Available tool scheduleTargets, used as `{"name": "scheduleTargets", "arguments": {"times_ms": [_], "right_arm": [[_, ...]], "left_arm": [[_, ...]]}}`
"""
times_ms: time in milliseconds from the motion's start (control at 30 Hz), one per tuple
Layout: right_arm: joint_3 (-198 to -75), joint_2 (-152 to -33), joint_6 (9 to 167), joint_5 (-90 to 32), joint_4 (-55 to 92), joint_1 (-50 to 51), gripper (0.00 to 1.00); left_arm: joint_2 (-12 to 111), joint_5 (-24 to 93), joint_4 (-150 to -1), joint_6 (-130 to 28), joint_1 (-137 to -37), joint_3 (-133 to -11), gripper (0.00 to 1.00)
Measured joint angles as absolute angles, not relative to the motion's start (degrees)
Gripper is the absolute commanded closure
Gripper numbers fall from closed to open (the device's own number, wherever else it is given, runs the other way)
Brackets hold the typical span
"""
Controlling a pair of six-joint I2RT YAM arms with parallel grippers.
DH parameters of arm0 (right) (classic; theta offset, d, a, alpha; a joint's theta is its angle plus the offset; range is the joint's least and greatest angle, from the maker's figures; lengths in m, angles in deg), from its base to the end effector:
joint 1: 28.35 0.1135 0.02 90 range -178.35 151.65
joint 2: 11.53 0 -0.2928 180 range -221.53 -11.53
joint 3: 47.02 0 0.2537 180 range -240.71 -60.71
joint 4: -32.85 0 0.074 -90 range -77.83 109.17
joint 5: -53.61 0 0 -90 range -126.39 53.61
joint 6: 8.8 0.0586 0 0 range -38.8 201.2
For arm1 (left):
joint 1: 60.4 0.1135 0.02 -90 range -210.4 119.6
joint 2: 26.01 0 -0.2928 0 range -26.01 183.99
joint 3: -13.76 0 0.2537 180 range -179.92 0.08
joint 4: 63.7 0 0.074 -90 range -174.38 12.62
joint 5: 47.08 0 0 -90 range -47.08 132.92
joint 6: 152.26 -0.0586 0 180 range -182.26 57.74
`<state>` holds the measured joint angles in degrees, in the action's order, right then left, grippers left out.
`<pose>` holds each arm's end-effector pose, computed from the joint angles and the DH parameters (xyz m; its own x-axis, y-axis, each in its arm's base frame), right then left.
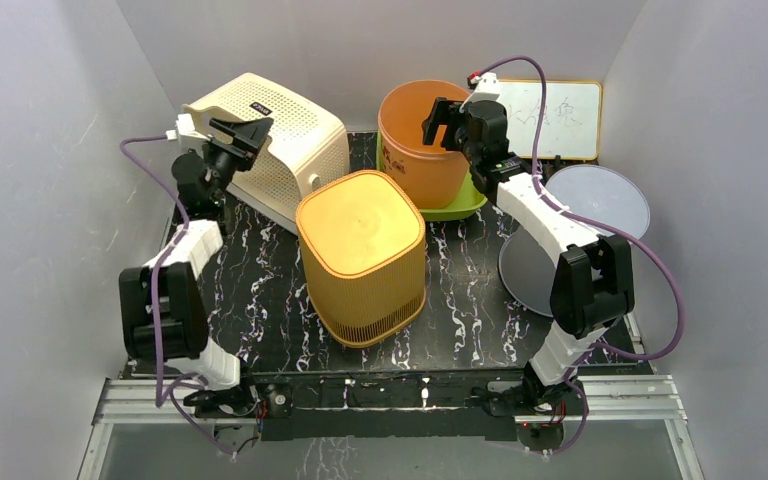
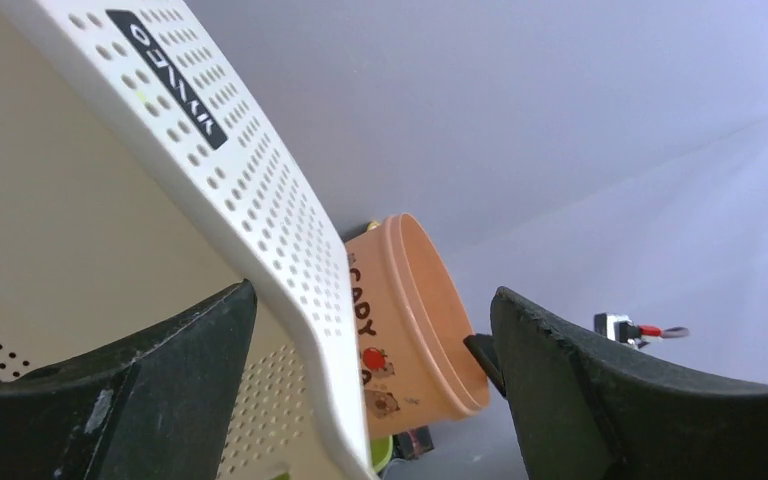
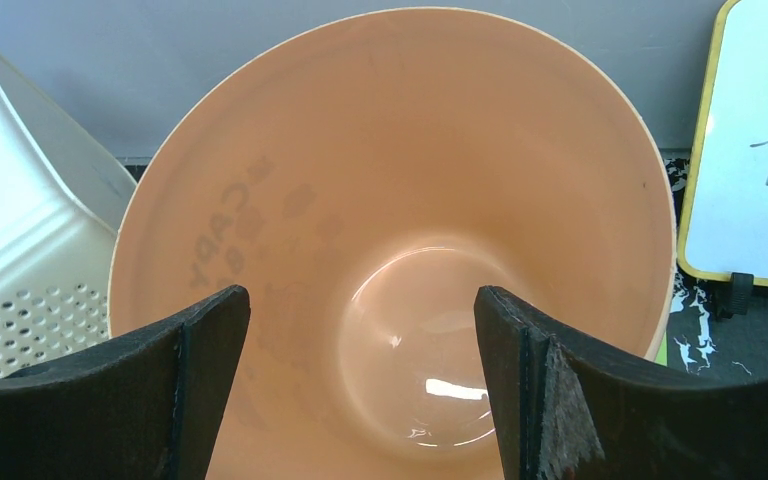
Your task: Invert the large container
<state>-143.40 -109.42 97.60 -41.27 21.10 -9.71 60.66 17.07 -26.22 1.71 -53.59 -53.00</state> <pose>0.4210 0.1368 0.3665 -0.2763 0.2037 -0.9392 -0.1689 0.9518 0.2561 0.3628 0.0176 0.3577 -0.1434 -0.8315 -0.5366 0.4036 0.4459 -0.7989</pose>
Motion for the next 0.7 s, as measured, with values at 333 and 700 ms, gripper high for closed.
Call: {"name": "scheduleTargets", "arguments": {"times_ms": [333, 700], "right_arm": [[-143.4, -109.4, 95.9, -42.3, 20.6, -9.7, 0.17], [-144.6, -111.5, 94.8, -42.6, 21.0, -9.8, 0.18]], "left_arm": [[75.4, 19.7, -19.0, 5.9, -58.3, -57.7, 0.41], [77.8, 18.3, -15.8, 10.9, -58.6, -61.5, 1.00]]}}
